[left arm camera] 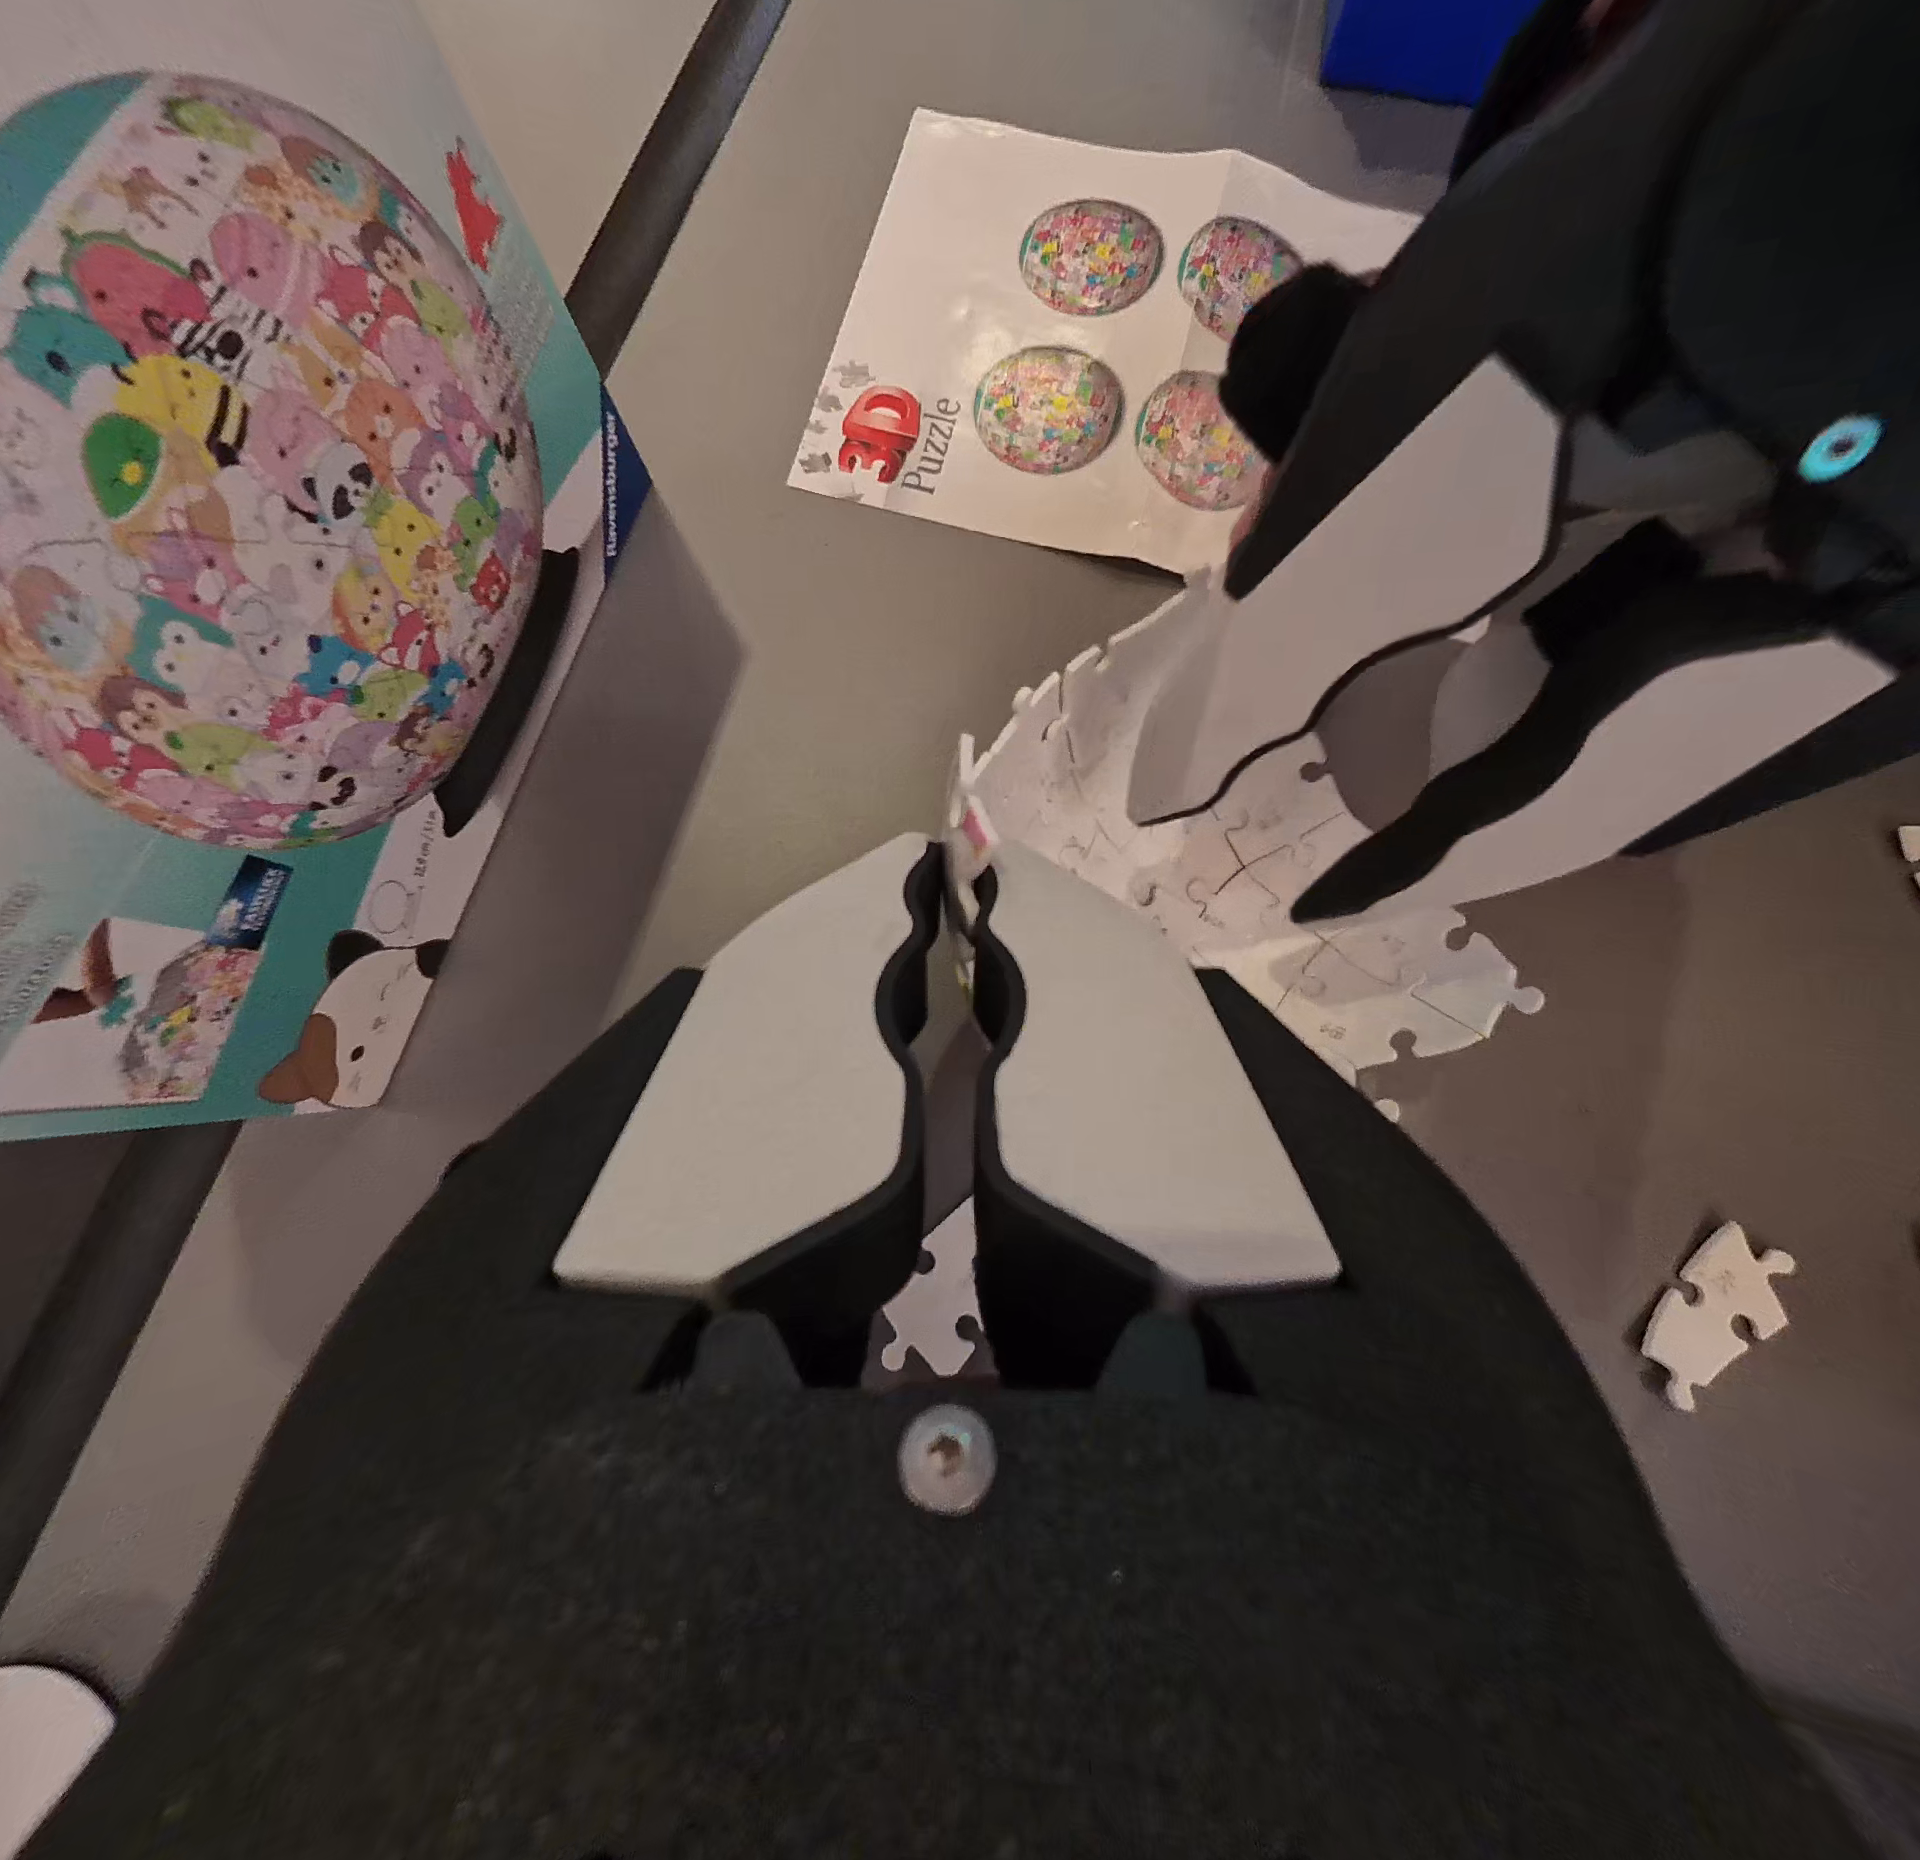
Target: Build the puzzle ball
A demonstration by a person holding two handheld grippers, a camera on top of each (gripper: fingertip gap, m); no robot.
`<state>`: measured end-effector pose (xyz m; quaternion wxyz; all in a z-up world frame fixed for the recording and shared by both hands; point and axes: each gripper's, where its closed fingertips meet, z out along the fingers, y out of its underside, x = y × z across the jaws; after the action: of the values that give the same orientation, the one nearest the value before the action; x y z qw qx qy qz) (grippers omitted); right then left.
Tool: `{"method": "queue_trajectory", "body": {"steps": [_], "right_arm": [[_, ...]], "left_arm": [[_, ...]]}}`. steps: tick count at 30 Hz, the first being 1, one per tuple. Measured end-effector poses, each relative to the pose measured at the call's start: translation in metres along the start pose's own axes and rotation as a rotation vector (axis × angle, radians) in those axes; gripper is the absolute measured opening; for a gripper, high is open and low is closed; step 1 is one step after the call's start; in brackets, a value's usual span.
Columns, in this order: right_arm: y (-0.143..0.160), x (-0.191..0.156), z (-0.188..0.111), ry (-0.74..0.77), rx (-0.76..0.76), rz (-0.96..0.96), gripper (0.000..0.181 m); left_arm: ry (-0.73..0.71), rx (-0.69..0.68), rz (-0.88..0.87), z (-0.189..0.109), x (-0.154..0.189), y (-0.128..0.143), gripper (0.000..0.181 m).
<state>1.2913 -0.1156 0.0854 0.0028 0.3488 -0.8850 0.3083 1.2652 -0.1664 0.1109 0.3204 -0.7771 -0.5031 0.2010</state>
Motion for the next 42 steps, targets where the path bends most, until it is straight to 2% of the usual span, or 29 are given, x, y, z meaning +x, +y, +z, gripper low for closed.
{"method": "queue_trajectory", "body": {"steps": [9,16,25,37,42], "right_arm": [[0.013,0.001,0.024,0.042,-0.179,-0.030,0.051],[0.013,-0.002,0.033,0.041,-0.300,-0.063,0.048],[0.016,-0.003,0.032,0.021,-0.334,-0.059,0.044],[0.019,-0.004,0.033,0.014,-0.343,-0.079,0.019],[0.020,0.001,0.033,0.038,-0.345,-0.082,0.020]], "left_arm": [[0.027,0.009,-0.048,0.001,-0.001,0.002,0.003],[0.041,0.005,-0.056,0.003,0.000,0.004,0.003],[0.041,0.002,-0.053,0.002,0.001,0.003,0.003],[0.036,-0.007,-0.045,0.001,0.002,0.003,0.003],[0.036,-0.009,-0.044,0.001,0.002,0.003,0.003]]}}
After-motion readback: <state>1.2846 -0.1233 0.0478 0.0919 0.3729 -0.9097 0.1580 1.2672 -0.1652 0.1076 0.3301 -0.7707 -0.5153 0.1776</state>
